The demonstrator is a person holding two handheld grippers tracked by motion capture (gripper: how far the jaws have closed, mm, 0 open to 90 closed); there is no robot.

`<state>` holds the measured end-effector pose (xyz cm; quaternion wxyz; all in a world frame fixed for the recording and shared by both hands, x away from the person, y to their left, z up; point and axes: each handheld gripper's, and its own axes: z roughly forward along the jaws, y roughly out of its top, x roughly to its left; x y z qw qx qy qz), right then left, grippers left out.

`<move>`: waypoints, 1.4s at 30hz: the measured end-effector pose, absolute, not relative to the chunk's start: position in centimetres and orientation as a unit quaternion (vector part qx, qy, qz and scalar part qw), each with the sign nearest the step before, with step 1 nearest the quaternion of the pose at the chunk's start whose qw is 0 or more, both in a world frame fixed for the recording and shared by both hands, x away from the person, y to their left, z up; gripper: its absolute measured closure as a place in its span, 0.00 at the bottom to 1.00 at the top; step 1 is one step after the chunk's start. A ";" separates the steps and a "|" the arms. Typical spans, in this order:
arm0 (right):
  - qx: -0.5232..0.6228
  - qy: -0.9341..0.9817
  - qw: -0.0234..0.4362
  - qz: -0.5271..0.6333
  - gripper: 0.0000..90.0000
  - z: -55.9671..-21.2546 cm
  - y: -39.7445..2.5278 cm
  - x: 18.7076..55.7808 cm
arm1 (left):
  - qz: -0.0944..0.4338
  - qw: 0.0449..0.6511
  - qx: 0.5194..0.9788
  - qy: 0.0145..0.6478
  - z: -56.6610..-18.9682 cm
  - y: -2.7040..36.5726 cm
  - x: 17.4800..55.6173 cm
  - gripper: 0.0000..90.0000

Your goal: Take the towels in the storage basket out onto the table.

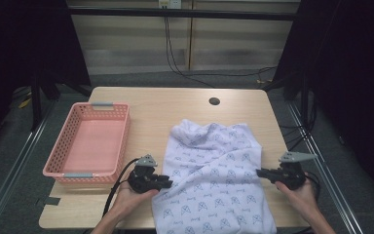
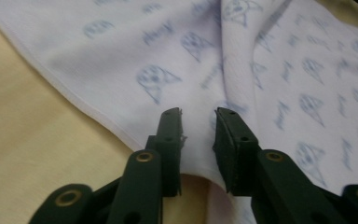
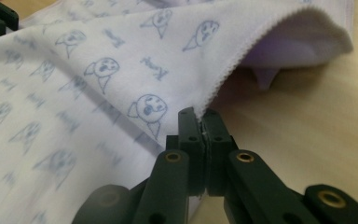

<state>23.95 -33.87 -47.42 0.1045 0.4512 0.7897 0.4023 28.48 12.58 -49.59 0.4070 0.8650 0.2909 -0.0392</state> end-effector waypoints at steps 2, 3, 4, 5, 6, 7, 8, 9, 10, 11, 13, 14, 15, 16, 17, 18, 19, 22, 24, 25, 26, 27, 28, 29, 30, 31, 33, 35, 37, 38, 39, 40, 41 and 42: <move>0.450 0.789 0.100 0.405 0.99 -47.3 -34.5 22.3 | -0.045 0.394 0.873 0.285 -49.8 12.7 27.8 0.87; 0.451 0.789 0.099 0.405 0.99 -47.2 -34.7 21.5 | -0.044 0.394 0.874 0.281 -49.8 12.8 27.6 0.89; 0.450 0.791 0.100 0.403 0.99 -47.2 -34.9 20.9 | -0.047 0.392 0.876 0.278 -49.7 12.8 27.3 0.94; 0.452 0.789 0.097 0.405 0.99 -47.2 -35.0 20.4 | -0.046 0.388 0.879 0.275 -49.6 12.9 26.9 0.99; 0.450 0.791 0.095 0.404 0.99 -47.1 -35.0 19.8 | -0.050 0.387 0.879 0.275 -49.6 13.0 26.5 1.00; 0.446 0.792 0.097 0.405 0.99 -47.0 -34.8 19.3 | -0.063 0.382 0.881 0.272 -49.5 13.4 25.8 1.00; 0.442 0.793 0.089 0.410 0.99 -46.8 -34.7 18.6 | -0.068 0.379 0.883 0.270 -49.5 13.7 25.4 1.00; 0.439 0.796 0.090 0.408 0.98 -46.6 -34.6 18.3 | -0.075 0.376 0.883 0.271 -49.4 14.0 24.9 1.00; 0.441 0.793 0.088 0.411 0.94 -46.5 -34.4 17.9 | -0.083 0.379 0.881 0.271 -49.4 14.3 24.4 1.00; 0.439 0.795 0.089 0.410 0.86 -46.4 -34.4 17.8 | -0.087 0.380 0.880 0.272 -49.4 14.6 24.0 1.00; 0.447 0.793 0.102 0.402 0.70 -46.2 -34.2 17.7 | -0.090 0.387 0.875 0.276 -49.3 14.9 23.9 0.97; 0.448 0.791 0.104 0.403 0.65 -46.1 -34.3 18.0 | -0.093 0.395 0.870 0.279 -49.2 15.2 24.0 0.91; 0.450 0.787 0.114 0.406 0.62 -46.0 -34.4 18.3 | -0.092 0.410 0.862 0.282 -49.0 15.4 24.2 0.87; 0.454 0.782 0.121 0.410 0.60 -45.9 -34.5 18.6 | -0.083 0.424 0.853 0.293 -48.6 15.4 25.0 0.85; 0.456 0.779 0.124 0.412 0.59 -45.7 -34.7 19.1 | -0.074 0.431 0.849 0.297 -48.4 15.1 25.7 0.83; 0.455 0.775 0.125 0.420 0.59 -45.5 -34.7 19.9 | -0.066 0.437 0.846 0.298 -48.3 14.8 26.3 0.80; 0.451 0.774 0.123 0.428 0.59 -45.5 -34.6 20.7 | -0.062 0.435 0.848 0.297 -48.3 14.4 26.9 0.80; 0.442 0.785 0.109 0.420 0.59 -46.0 -33.5 23.6 | -0.049 0.428 0.852 0.296 -48.6 13.1 28.9 0.76; 0.434 0.794 0.103 0.413 0.57 -46.5 -32.4 25.3 | -0.038 0.429 0.852 0.299 -48.8 12.1 30.2 0.74; 0.434 0.798 0.101 0.405 0.57 -46.9 -31.8 26.2 | -0.039 0.428 0.852 0.300 -48.8 11.8 30.9 0.74; 0.429 0.803 0.093 0.403 0.57 -47.3 -31.2 27.1 | -0.038 0.433 0.848 0.303 -49.0 11.6 31.6 0.73; 0.423 0.809 0.089 0.399 0.57 -47.6 -30.6 27.9 | -0.037 0.434 0.844 0.311 -49.2 11.3 32.2 0.73; 0.422 0.813 0.090 0.390 0.56 -47.9 -30.0 28.6 | -0.036 0.429 0.846 0.314 -49.4 11.1 32.7 0.74; 0.416 0.820 0.093 0.381 0.56 -48.3 -29.5 29.2 | -0.030 0.425 0.849 0.313 -49.7 10.8 33.0 0.74; 0.412 0.826 0.094 0.374 0.56 -48.7 -29.1 29.8 | -0.036 0.425 0.850 0.309 -50.0 10.7 33.1 0.75; 0.414 0.827 0.091 0.370 0.56 -49.1 -29.0 30.1 | -0.041 0.421 0.854 0.303 -50.2 10.6 33.1 0.79; 0.414 0.829 0.098 0.362 0.61 -49.7 -28.8 30.3 | -0.024 0.411 0.864 0.289 -50.3 10.4 32.6 0.84; 0.417 0.829 0.096 0.361 0.74 -49.7 -28.8 29.9 | -0.020 0.406 0.868 0.285 -50.3 10.6 32.0 0.90; 0.403 0.838 0.099 0.354 0.80 -49.8 -28.8 28.9 | -0.024 0.406 0.869 0.281 -50.3 11.0 31.6 0.95; 0.400 0.841 0.094 0.352 0.85 -49.7 -28.8 28.6 | -0.025 0.406 0.869 0.283 -50.3 11.2 31.2 0.97; 0.395 0.844 0.091 0.351 0.91 -49.7 -28.9 27.9 | -0.029 0.403 0.870 0.282 -50.3 11.3 31.0 0.97; 0.397 0.844 0.082 0.352 0.94 -49.7 -28.9 27.4 | -0.035 0.399 0.874 0.276 -50.2 11.4 30.5 0.98; 0.392 0.845 0.070 0.357 0.96 -49.7 -29.1 26.6 | -0.041 0.399 0.875 0.273 -50.2 11.5 30.2 0.98; 0.390 0.847 0.069 0.354 0.96 -49.7 -29.1 26.1 | -0.051 0.399 0.874 0.272 -50.2 11.7 29.7 0.98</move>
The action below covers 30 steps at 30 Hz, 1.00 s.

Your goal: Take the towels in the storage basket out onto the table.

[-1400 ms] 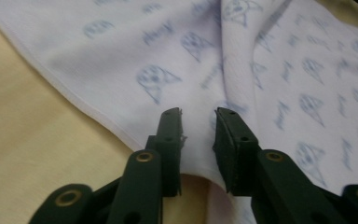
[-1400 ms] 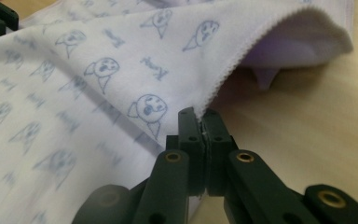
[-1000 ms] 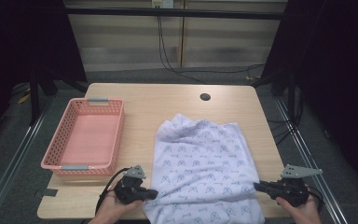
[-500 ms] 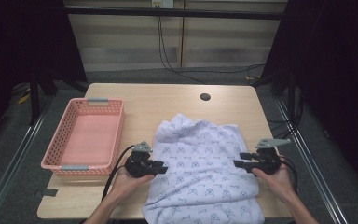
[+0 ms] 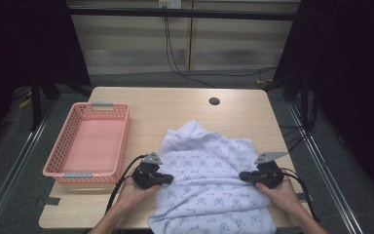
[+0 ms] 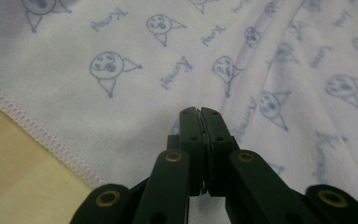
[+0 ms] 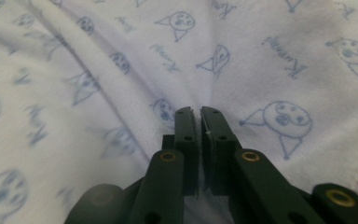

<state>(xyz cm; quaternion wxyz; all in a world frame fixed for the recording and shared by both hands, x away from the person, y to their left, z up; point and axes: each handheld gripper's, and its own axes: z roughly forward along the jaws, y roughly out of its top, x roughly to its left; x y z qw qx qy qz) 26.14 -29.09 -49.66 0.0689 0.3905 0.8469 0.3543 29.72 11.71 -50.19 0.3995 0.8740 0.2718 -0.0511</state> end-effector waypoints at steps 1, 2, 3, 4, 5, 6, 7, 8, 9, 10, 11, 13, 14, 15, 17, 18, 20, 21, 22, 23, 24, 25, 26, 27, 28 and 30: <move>0.385 0.850 0.064 0.354 0.96 -49.6 -29.1 25.5 | -0.068 0.403 0.872 0.269 -50.2 11.9 29.0 0.98; 0.381 0.853 0.058 0.351 0.97 -49.5 -29.1 24.8 | -0.070 0.400 0.874 0.267 -50.2 12.0 28.5 0.99; 0.378 0.854 0.052 0.353 0.97 -49.5 -29.1 24.4 | -0.077 0.394 0.878 0.261 -50.1 12.1 27.6 0.99; 0.373 0.855 0.044 0.357 0.97 -49.5 -29.0 23.7 | -0.081 0.388 0.882 0.254 -50.0 12.1 27.0 0.99; 0.372 0.858 0.039 0.353 0.97 -49.4 -28.9 23.1 | -0.086 0.390 0.881 0.252 -50.0 12.1 26.4 0.98; 0.368 0.860 0.032 0.351 0.97 -49.4 -28.8 22.8 | -0.091 0.384 0.886 0.245 -49.9 12.2 25.7 0.99; 0.364 0.862 0.027 0.351 0.97 -49.3 -28.7 22.2 | -0.096 0.381 0.887 0.241 -49.9 12.3 24.9 0.98; 0.360 0.864 0.022 0.352 0.97 -49.3 -28.6 21.7 | -0.097 0.379 0.889 0.239 -49.8 12.4 24.1 0.98; 0.355 0.867 0.013 0.349 0.97 -49.2 -28.4 21.3 | -0.112 0.380 0.888 0.232 -49.8 12.5 23.5 0.98; 0.346 0.872 0.008 0.347 0.96 -49.2 -28.2 20.8 | -0.117 0.374 0.891 0.230 -49.7 12.7 22.9 0.98; 0.342 0.876 0.003 0.340 0.96 -49.0 -28.0 20.5 | -0.123 0.377 0.889 0.228 -49.8 13.0 22.4 0.98; 0.326 0.882 0.003 0.339 0.92 -48.9 -27.6 20.1 | -0.116 0.373 0.892 0.228 -49.5 13.2 22.0 0.97; 0.330 0.880 0.004 0.343 0.88 -48.8 -27.7 20.1 | -0.118 0.386 0.884 0.237 -49.5 13.3 22.3 0.95; 0.334 0.871 0.008 0.361 0.86 -48.6 -27.9 20.5 | -0.119 0.395 0.879 0.238 -49.3 13.3 22.9 0.93; 0.353 0.851 0.029 0.387 0.80 -47.8 -28.6 21.4 | -0.107 0.415 0.867 0.253 -49.0 13.3 24.5 0.91; 0.364 0.841 0.044 0.397 0.79 -47.3 -29.0 22.1 | -0.095 0.418 0.865 0.260 -48.8 13.2 25.1 0.89; 0.380 0.828 0.068 0.406 0.76 -46.6 -29.7 23.9 | -0.072 0.441 0.853 0.271 -48.3 12.7 27.1 0.87; 0.390 0.824 0.082 0.402 0.70 -46.4 -29.9 24.6 | -0.059 0.449 0.847 0.278 -47.9 12.4 28.1 0.85; 0.399 0.821 0.095 0.397 0.67 -46.3 -30.1 25.7 | -0.052 0.460 0.841 0.282 -47.6 12.1 29.1 0.84; 0.404 0.819 0.100 0.394 0.66 -46.3 -30.4 26.8 | -0.046 0.470 0.834 0.284 -47.3 11.8 30.0 0.82; 0.413 0.814 0.101 0.396 0.62 -46.4 -30.6 27.8 | -0.046 0.470 0.834 0.284 -47.3 11.8 30.0 0.80; 0.413 0.814 0.101 0.396 0.62 -46.4 -30.6 27.8 | -0.034 0.483 0.826 0.288 -46.9 11.1 31.6 0.80; 0.428 0.813 0.109 0.379 0.58 -47.1 -30.6 29.6 | -0.024 0.484 0.826 0.289 -46.8 10.7 32.2 0.74; 0.430 0.815 0.105 0.374 0.56 -47.6 -30.6 30.3 | -0.024 0.484 0.826 0.289 -46.8 10.7 32.2 0.70; 0.430 0.815 0.105 0.374 0.56 -47.6 -30.6 30.3 | -0.015 0.482 0.828 0.288 -46.8 10.2 32.8 0.70; 0.436 0.824 0.087 0.351 0.56 -49.0 -30.0 31.3 | -0.022 0.470 0.834 0.288 -47.4 9.4 33.5 0.64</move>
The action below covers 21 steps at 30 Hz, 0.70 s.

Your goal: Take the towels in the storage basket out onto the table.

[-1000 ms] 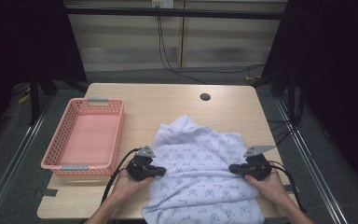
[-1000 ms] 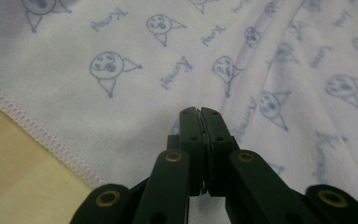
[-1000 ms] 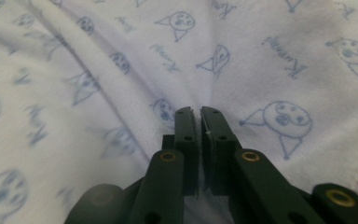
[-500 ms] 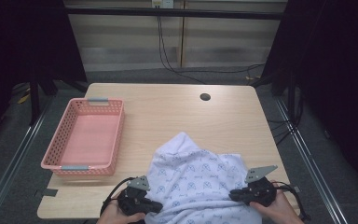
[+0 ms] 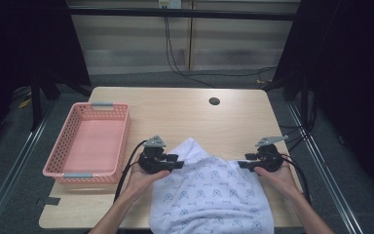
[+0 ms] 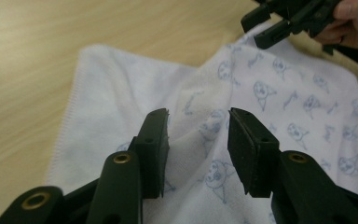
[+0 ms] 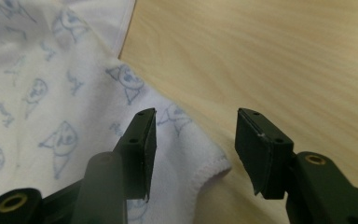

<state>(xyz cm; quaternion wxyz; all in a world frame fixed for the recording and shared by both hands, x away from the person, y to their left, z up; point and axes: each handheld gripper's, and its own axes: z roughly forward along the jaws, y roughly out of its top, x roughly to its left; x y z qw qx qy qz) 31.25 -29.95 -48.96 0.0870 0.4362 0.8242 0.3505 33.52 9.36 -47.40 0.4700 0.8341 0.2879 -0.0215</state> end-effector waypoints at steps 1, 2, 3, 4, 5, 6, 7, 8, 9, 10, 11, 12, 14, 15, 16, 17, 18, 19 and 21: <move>0.434 0.828 0.082 0.347 0.64 -49.3 -29.7 31.3 | -0.021 0.445 0.847 0.291 -48.5 8.6 33.8 0.64; 0.431 0.832 0.077 0.342 0.76 -49.5 -29.6 31.3 | -0.021 0.445 0.847 0.291 -48.5 8.6 33.8 0.65; 0.430 0.831 0.077 0.345 0.84 -49.5 -29.6 31.2 | -0.028 0.424 0.858 0.287 -49.3 8.2 33.7 0.72; 0.430 0.831 0.077 0.345 0.84 -49.5 -29.6 31.2 | -0.028 0.424 0.858 0.287 -49.3 8.2 33.7 0.85; 0.430 0.823 0.085 0.361 0.93 -48.9 -30.0 31.0 | -0.028 0.420 0.863 0.281 -49.2 8.3 33.4 0.91; 0.430 0.823 0.085 0.361 0.93 -48.9 -30.0 31.0 | -0.028 0.420 0.863 0.281 -49.2 8.3 33.4 0.94; 0.433 0.810 0.107 0.381 0.94 -47.5 -30.5 30.9 | -0.014 0.426 0.862 0.273 -48.2 8.7 33.0 0.95; 0.431 0.802 0.119 0.396 0.94 -46.6 -30.9 30.8 | -0.014 0.426 0.862 0.273 -48.2 8.7 33.0 0.95; 0.431 0.796 0.130 0.405 0.94 -45.9 -31.1 30.8 | -0.009 0.441 0.855 0.271 -46.9 9.3 32.4 0.95; 0.428 0.787 0.141 0.422 0.94 -44.7 -31.4 30.7 | -0.003 0.450 0.850 0.274 -46.3 9.7 32.0 0.95; 0.422 0.781 0.150 0.435 0.94 -43.8 -31.6 30.6 | -0.004 0.457 0.848 0.268 -45.7 10.0 31.5 0.95; 0.422 0.781 0.150 0.435 0.94 -43.8 -31.6 30.6 | -0.004 0.457 0.848 0.268 -45.7 10.0 31.5 0.95; 0.395 0.780 0.166 0.455 0.91 -42.0 -31.2 29.9 | -0.016 0.453 0.852 0.261 -45.2 10.1 29.5 0.92; 0.391 0.785 0.163 0.453 0.90 -42.0 -30.9 29.5 | -0.029 0.445 0.859 0.250 -45.5 10.1 28.9 0.89; 0.391 0.785 0.163 0.453 0.90 -42.0 -30.9 29.5 | -0.029 0.445 0.859 0.250 -45.5 10.1 28.9 0.86; 0.385 0.797 0.154 0.439 0.89 -42.8 -30.3 28.4 | -0.057 0.433 0.867 0.241 -46.5 10.1 27.8 0.86; 0.382 0.803 0.145 0.434 0.90 -43.4 -30.1 27.7 | -0.071 0.430 0.868 0.239 -47.1 10.1 27.3 0.86; 0.379 0.810 0.139 0.426 0.90 -44.0 -29.9 26.9 | -0.076 0.426 0.870 0.237 -47.5 10.2 26.9 0.86; 0.376 0.819 0.124 0.416 0.88 -45.2 -29.7 25.6 | -0.095 0.422 0.869 0.240 -48.2 10.4 26.5 0.82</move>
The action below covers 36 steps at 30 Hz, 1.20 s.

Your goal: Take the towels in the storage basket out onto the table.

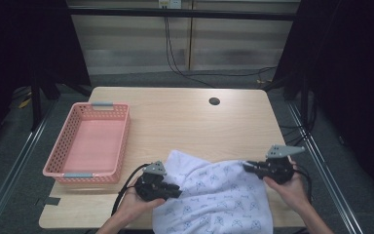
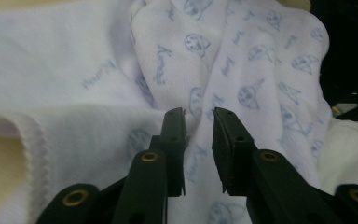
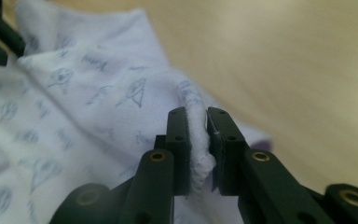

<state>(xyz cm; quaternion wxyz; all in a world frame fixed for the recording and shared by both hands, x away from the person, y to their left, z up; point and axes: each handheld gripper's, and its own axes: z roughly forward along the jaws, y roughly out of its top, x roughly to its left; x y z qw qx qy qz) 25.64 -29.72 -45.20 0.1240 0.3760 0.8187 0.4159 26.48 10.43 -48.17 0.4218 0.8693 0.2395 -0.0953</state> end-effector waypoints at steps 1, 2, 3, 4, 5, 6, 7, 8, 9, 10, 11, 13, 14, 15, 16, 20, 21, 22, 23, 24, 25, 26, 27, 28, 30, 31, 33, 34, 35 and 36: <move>0.374 0.824 0.117 0.409 0.88 -46.0 -29.6 24.7 | -0.098 0.420 0.870 0.237 -48.2 10.6 26.4 0.79; 0.371 0.828 0.108 0.406 0.88 -46.4 -29.5 24.3 | -0.098 0.422 0.869 0.240 -48.2 10.7 26.5 0.76; 0.371 0.828 0.108 0.406 0.88 -46.4 -29.5 24.3 | -0.098 0.422 0.869 0.240 -48.2 10.7 26.5 0.74; 0.369 0.835 0.094 0.397 0.87 -47.0 -29.4 23.6 | -0.094 0.434 0.862 0.245 -47.9 11.0 26.8 0.74; 0.369 0.842 0.082 0.385 0.84 -47.9 -29.2 22.9 | -0.095 0.447 0.853 0.251 -47.6 11.2 27.1 0.72; 0.368 0.846 0.072 0.379 0.82 -48.2 -29.2 22.6 | -0.092 0.454 0.849 0.253 -47.4 11.4 27.4 0.71; 0.368 0.847 0.070 0.378 0.80 -48.5 -29.3 22.5 | -0.080 0.459 0.847 0.257 -47.1 11.5 27.9 0.71; 0.371 0.847 0.066 0.375 0.79 -48.7 -29.3 22.4 | -0.074 0.465 0.842 0.263 -46.9 11.6 28.4 0.72; 0.369 0.849 0.065 0.372 0.78 -48.7 -29.4 22.5 | -0.070 0.467 0.840 0.267 -46.8 11.7 28.9 0.74; 0.370 0.848 0.067 0.374 0.76 -48.6 -29.5 22.6 | -0.066 0.471 0.836 0.273 -46.7 11.7 29.3 0.74; 0.372 0.845 0.067 0.379 0.73 -48.5 -29.6 22.6 | -0.063 0.478 0.830 0.279 -46.8 11.8 30.1 0.75; 0.377 0.838 0.069 0.389 0.68 -47.8 -29.9 22.9 | -0.047 0.474 0.827 0.300 -47.2 11.8 31.4 0.80; 0.377 0.833 0.075 0.399 0.68 -47.3 -30.1 23.1 | -0.042 0.466 0.828 0.309 -47.6 11.7 31.9 0.80; 0.379 0.820 0.081 0.421 0.68 -46.3 -30.6 23.5 | -0.049 0.451 0.833 0.317 -48.4 11.4 32.7 0.82; 0.384 0.815 0.088 0.426 0.70 -45.8 -30.8 23.8 | -0.054 0.443 0.839 0.312 -48.7 11.2 32.7 0.83; 0.406 0.796 0.104 0.436 0.75 -45.4 -31.4 26.1 | -0.061 0.424 0.856 0.290 -49.3 10.2 32.1 0.81; 0.413 0.794 0.100 0.435 0.73 -45.7 -31.5 27.0 | -0.065 0.419 0.860 0.284 -49.4 10.0 31.8 0.81; 0.423 0.791 0.095 0.432 0.70 -46.2 -31.5 28.0 | -0.062 0.416 0.862 0.281 -49.5 9.9 31.7 0.80; 0.431 0.791 0.093 0.424 0.65 -46.7 -31.4 28.7 | -0.064 0.415 0.863 0.282 -49.6 9.9 31.5 0.80; 0.437 0.791 0.088 0.418 0.62 -47.1 -31.2 29.3 | -0.063 0.413 0.864 0.280 -49.7 9.9 31.5 0.79; 0.437 0.791 0.088 0.418 0.62 -47.1 -31.2 29.3 | -0.063 0.413 0.864 0.280 -49.7 9.9 31.5 0.78; 0.439 0.799 0.064 0.406 0.53 -48.0 -30.7 30.2 | -0.065 0.413 0.865 0.277 -49.9 10.0 31.4 0.77; 0.441 0.803 0.052 0.398 0.51 -48.4 -30.5 30.4 | -0.066 0.413 0.865 0.278 -49.9 10.0 31.3 0.76; 0.444 0.807 0.042 0.387 0.53 -48.8 -30.1 30.3 | -0.065 0.412 0.865 0.278 -49.9 10.1 31.2 0.76; 0.424 0.823 0.033 0.376 0.75 -49.4 -29.6 29.8 | -0.064 0.411 0.866 0.278 -49.9 10.2 31.0 0.76; 0.421 0.824 0.033 0.378 0.84 -49.3 -29.6 29.5 | -0.060 0.409 0.866 0.280 -49.9 10.2 30.8 0.76; 0.416 0.825 0.044 0.380 0.91 -49.1 -29.6 29.0 | -0.061 0.409 0.867 0.278 -49.9 10.2 30.6 0.77; 0.413 0.823 0.052 0.386 0.94 -48.7 -29.8 28.7 | -0.061 0.403 0.870 0.276 -49.8 10.3 30.1 0.77; 0.413 0.814 0.076 0.401 0.95 -47.6 -30.3 28.0 | -0.060 0.401 0.872 0.275 -49.8 10.4 29.8 0.79; 0.413 0.814 0.076 0.401 0.95 -47.6 -30.3 28.0 | -0.060 0.401 0.872 0.275 -49.8 10.4 29.8 0.81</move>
